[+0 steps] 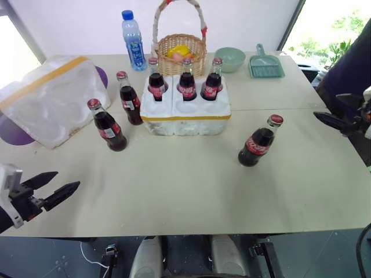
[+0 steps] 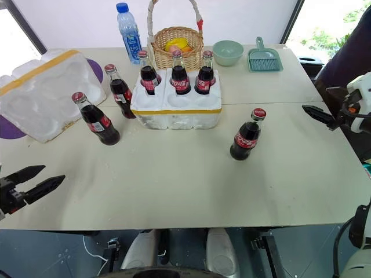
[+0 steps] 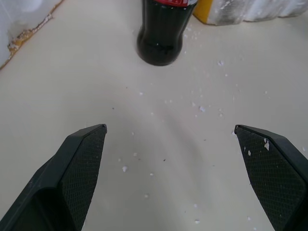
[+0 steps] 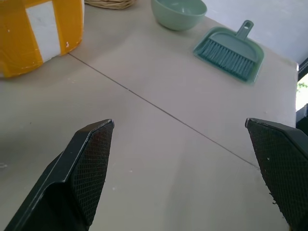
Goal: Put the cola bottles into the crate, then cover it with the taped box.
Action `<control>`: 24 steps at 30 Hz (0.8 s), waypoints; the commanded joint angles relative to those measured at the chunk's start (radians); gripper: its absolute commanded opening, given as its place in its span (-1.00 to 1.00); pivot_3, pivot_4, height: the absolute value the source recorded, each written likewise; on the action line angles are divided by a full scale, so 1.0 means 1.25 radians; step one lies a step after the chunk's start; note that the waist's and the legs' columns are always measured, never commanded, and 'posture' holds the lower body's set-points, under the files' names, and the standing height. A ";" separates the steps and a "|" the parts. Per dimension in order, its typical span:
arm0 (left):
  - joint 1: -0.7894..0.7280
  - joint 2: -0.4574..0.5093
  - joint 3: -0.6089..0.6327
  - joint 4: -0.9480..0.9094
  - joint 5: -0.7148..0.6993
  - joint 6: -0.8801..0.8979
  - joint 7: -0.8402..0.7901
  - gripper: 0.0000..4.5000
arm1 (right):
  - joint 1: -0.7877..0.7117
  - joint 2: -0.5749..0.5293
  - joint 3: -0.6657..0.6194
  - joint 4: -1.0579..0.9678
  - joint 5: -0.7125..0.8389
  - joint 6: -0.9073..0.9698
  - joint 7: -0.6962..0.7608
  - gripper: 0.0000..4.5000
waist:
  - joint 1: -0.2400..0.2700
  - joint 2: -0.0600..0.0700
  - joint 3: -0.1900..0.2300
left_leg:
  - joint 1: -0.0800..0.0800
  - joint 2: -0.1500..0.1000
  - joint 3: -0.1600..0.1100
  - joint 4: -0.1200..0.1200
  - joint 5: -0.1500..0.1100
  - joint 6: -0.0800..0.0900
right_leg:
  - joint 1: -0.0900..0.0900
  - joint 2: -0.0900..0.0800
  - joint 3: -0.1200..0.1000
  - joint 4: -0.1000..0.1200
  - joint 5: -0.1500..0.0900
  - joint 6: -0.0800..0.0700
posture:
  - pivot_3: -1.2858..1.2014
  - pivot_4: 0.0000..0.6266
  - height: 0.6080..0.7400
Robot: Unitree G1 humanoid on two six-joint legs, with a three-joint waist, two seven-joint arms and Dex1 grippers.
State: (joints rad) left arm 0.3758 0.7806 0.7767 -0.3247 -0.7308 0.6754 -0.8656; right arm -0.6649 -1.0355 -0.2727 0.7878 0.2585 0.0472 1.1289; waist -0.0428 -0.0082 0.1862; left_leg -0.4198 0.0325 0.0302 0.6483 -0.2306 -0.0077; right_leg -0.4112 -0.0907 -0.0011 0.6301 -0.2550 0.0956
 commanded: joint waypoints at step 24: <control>-0.567 0.042 -0.351 0.327 0.143 -0.146 -0.023 0.98 | -0.438 -0.084 0.206 -0.390 0.216 0.522 0.388 1.00 | 0.004 0.002 0.002 | -0.007 0.001 0.002 -0.001 0.001 -0.001 | -0.009 0.003 0.001 0.002 0.002 0.003 | 0.03 -0.52 1.00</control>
State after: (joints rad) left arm -0.3125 0.8196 0.3419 0.0781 -0.5704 0.5285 -0.8763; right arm -1.1764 -1.1368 -0.0023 0.3434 0.4961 0.6844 1.6117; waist -0.0379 -0.0055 0.1893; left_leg -0.4282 0.0338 0.0326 0.6467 -0.2298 -0.0090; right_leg -0.4229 -0.0872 0.0004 0.6327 -0.2523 0.0998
